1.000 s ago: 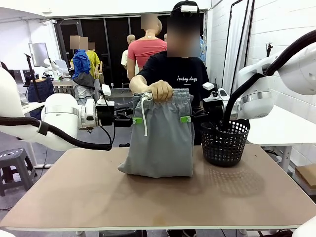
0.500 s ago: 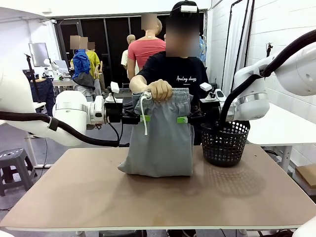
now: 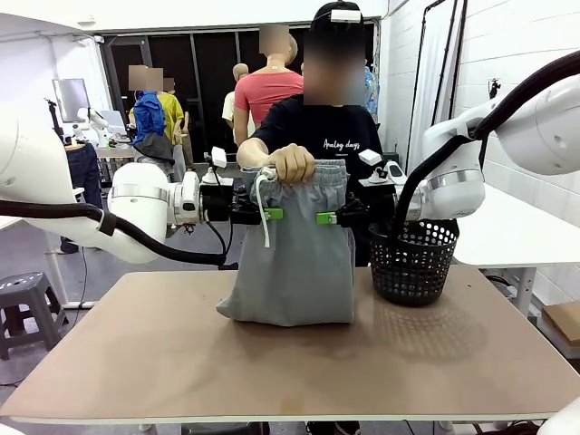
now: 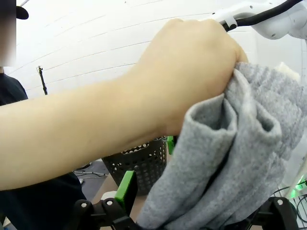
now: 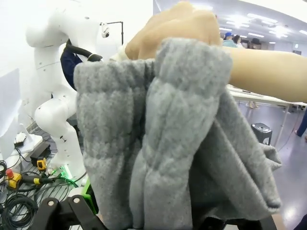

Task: Fold the training pants.
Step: Release the ends of the Training pants and then grab the overlapped ends.

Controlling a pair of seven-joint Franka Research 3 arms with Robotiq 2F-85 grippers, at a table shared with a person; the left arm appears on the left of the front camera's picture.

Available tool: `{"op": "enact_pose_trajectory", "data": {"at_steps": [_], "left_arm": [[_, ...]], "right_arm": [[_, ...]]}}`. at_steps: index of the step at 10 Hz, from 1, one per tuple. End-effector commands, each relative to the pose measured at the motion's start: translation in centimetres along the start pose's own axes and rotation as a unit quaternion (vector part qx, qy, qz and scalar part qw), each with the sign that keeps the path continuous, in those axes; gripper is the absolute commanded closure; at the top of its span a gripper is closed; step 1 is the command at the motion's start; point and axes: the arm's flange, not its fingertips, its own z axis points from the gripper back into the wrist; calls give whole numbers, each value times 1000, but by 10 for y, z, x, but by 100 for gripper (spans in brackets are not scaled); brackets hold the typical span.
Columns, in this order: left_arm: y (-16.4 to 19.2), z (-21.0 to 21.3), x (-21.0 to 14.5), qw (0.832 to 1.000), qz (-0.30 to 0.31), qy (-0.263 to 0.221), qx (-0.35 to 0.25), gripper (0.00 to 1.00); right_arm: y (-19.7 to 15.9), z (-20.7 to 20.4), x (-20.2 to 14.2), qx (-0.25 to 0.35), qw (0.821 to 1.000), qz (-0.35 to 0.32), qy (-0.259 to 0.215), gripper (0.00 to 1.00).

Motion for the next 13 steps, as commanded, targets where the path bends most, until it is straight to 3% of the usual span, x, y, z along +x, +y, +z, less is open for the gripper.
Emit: {"op": "enact_pose_trajectory", "data": {"at_steps": [1,5,10,13], "left_arm": [[5,-4,2,1000,5,-7,-8,0],[3,-2,1,999,-2,-33,-28,0],[2,1,0,1000,16,-14,-13,100],[0,3,3,999,20,-29,-8,100]], "right_arm": [[-10,-11,3,-10,1000,7,-3,0],[-19,-16,6,-4,1000,-7,-14,0],[-21,-8,14,-3,998,-43,-47,99],[-23,-6,11,1,998,-62,-23,100]]}}
